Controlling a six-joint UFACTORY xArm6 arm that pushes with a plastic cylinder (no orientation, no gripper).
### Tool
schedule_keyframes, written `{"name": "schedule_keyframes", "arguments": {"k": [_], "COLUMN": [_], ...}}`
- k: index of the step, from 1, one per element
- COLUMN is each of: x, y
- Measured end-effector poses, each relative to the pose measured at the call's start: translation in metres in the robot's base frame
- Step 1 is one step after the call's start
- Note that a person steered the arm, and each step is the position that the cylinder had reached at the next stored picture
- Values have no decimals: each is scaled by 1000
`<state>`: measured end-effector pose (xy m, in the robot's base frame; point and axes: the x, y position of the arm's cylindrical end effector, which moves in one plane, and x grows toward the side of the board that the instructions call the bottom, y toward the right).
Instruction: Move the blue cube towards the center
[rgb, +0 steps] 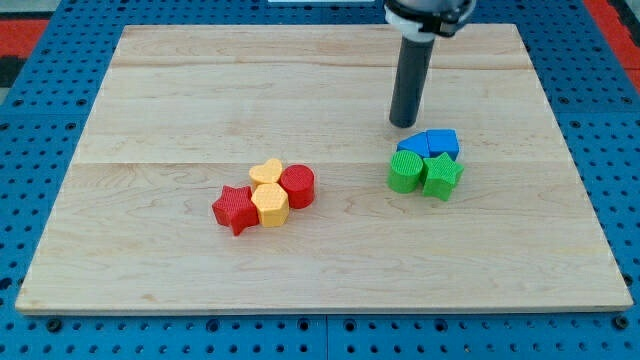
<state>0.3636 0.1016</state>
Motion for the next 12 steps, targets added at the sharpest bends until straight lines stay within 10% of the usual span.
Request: {"name": "schedule_keyframes", "arguments": {"k": [4,10,12], "x": [86,72,9], "y": [92,38,-4]}}
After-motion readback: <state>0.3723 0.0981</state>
